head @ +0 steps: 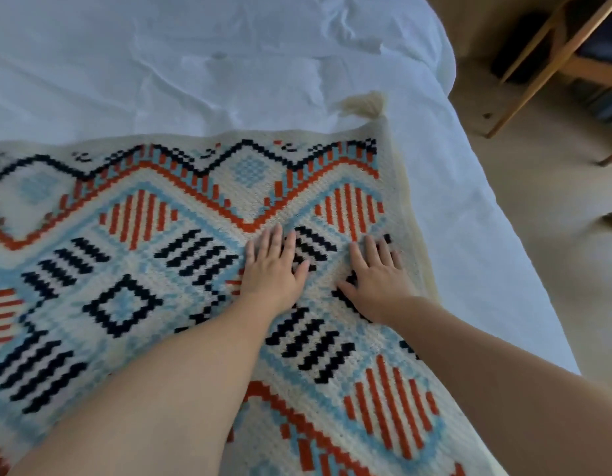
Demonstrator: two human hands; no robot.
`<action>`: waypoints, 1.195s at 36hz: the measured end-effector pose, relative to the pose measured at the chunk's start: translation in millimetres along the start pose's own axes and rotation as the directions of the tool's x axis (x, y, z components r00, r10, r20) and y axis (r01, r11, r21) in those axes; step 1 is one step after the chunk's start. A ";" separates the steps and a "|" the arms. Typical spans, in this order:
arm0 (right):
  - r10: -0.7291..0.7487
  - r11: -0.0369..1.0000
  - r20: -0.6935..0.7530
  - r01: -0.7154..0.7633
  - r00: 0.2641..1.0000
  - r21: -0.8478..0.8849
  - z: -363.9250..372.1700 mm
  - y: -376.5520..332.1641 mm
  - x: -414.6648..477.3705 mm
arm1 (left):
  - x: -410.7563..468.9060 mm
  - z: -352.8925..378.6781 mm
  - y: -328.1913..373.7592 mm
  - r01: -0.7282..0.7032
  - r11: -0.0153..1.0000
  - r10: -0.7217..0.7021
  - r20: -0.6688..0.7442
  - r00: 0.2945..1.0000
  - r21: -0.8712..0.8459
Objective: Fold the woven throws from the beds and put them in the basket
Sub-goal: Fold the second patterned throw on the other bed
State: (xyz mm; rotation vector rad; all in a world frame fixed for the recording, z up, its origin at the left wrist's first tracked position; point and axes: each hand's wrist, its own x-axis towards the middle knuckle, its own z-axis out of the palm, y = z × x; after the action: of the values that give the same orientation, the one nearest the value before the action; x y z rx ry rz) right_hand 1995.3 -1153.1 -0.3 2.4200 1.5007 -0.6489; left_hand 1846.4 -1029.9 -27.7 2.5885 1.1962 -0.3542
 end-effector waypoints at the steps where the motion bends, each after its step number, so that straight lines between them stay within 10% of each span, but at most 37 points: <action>1: -0.004 1.000 -0.010 0.004 1.000 -0.001 1.3 1.3 8.5 | 4.8 9.8 -2.2 -0.004 1.000 0.004 -0.028 1.000 -0.007; 20: 0.011 0.996 -0.290 -0.035 0.957 -0.078 -113.6 29.1 212.6 | 29.0 64.7 -15.2 -0.046 0.999 0.043 -0.175 0.984 -0.012; 43: 0.132 0.959 -0.300 -0.199 0.945 -0.203 -148.6 67.0 167.7 | 35.2 71.5 -21.0 -0.062 0.998 0.066 -0.220 0.973 0.025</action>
State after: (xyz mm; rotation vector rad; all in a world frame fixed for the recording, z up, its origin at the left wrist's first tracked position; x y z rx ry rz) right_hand 2156.1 -990.1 47.4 2.4966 1.3563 -0.0853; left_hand 1844.7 -1016.2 -108.9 2.7316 1.1794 -0.0647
